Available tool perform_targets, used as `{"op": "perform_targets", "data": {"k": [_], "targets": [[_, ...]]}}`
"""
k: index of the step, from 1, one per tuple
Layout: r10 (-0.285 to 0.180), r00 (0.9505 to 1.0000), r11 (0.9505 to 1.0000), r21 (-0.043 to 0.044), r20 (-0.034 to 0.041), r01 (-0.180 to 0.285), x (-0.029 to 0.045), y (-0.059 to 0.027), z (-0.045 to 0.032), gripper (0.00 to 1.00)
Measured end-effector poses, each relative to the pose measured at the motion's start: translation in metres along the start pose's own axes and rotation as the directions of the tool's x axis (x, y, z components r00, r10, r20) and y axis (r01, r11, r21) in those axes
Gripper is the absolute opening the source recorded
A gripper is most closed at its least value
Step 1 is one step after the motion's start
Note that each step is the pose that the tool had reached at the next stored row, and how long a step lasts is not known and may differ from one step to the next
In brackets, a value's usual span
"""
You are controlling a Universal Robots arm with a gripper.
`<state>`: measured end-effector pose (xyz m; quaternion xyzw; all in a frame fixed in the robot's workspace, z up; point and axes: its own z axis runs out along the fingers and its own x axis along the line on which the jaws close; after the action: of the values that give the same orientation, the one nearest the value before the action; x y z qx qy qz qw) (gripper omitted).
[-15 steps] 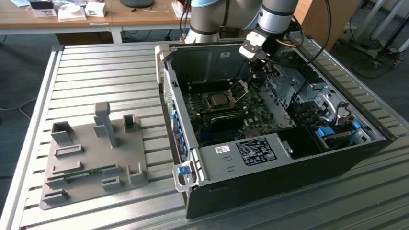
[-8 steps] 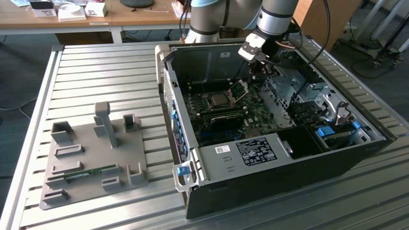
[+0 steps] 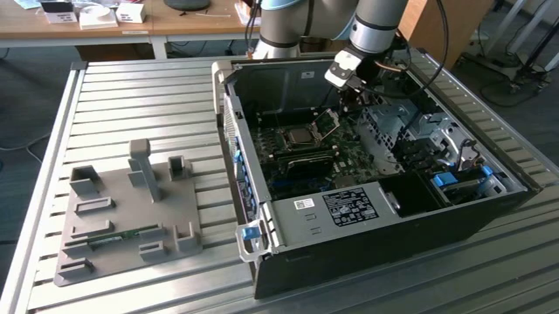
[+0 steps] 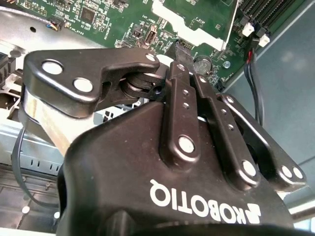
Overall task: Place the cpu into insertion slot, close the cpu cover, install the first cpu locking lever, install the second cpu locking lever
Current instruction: 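Close the cpu cover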
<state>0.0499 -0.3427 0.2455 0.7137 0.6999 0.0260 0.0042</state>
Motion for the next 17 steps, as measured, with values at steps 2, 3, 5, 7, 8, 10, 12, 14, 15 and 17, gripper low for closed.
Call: {"op": "perform_targets", "data": {"k": [2, 3, 5, 7, 8, 10, 12, 14, 15, 17], "targets": [[0.0, 1.0, 1.0, 0.0001, 0.0004, 0.0, -0.0001, 0.0, 0.0, 0.11], [0.0, 1.0, 1.0, 0.0001, 0.0003, 0.0, 0.0, -0.0002, 0.0002, 0.11], [0.0, 1.0, 1.0, -0.0002, -0.0002, 0.0, 0.0, -0.0019, 0.0006, 0.11], [0.0, 1.0, 1.0, -0.0004, -0.0002, 0.0, -0.0002, -0.0055, 0.0008, 0.11], [0.0, 1.0, 1.0, -0.0007, -0.0002, 0.0, -0.0002, -0.0074, 0.0008, 0.11], [0.0, 1.0, 1.0, -0.0017, -0.0003, 0.0, -0.0003, -0.0124, 0.0008, 0.11], [0.0, 1.0, 1.0, -0.0033, -0.0006, 0.0, -0.0004, -0.017, 0.0007, 0.11], [0.0, 1.0, 1.0, -0.0047, -0.0008, 0.0, -0.0005, -0.021, 0.0007, 0.11], [0.0, 1.0, 1.0, -0.0052, -0.0008, 0.0, -0.0005, -0.0226, 0.0006, 0.11], [0.0, 1.0, 1.0, -0.0054, -0.0009, 0.0, -0.0005, -0.0238, 0.0006, 0.11]]}}
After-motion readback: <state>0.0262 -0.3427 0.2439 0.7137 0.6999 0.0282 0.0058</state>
